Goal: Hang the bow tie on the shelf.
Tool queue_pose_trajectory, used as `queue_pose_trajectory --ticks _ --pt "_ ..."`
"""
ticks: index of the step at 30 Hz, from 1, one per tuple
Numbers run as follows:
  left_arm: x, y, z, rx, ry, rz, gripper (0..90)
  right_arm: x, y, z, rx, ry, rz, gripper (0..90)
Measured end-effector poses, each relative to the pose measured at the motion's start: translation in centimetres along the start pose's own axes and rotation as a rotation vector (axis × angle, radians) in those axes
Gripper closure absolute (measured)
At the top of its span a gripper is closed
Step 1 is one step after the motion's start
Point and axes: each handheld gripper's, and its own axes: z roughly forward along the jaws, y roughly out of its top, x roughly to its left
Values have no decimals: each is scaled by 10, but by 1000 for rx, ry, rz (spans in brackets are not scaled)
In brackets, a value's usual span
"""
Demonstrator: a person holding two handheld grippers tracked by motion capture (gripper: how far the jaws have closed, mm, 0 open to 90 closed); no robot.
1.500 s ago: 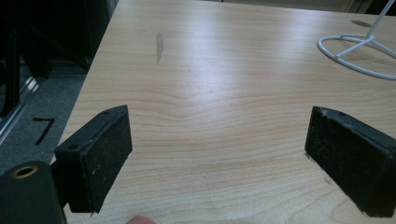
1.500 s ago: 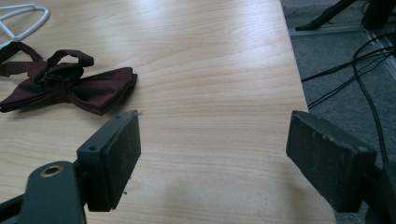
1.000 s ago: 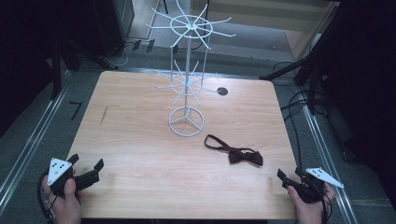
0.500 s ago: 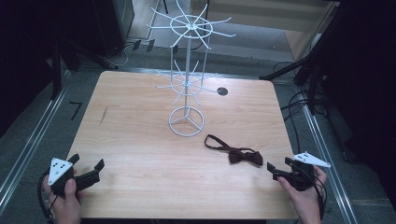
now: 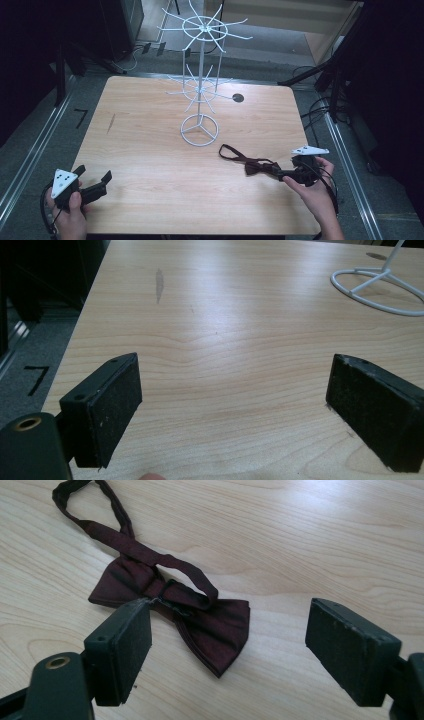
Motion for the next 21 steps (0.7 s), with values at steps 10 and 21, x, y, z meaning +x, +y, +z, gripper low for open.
queue_pose_trajectory --ticks 10,21 --pt "0 0 0 -1 0 -1 82 24 18 22 77 18 -101 190" --pt "0 0 0 0 -6 -4 83 42 38 47 118 27 -137 203"
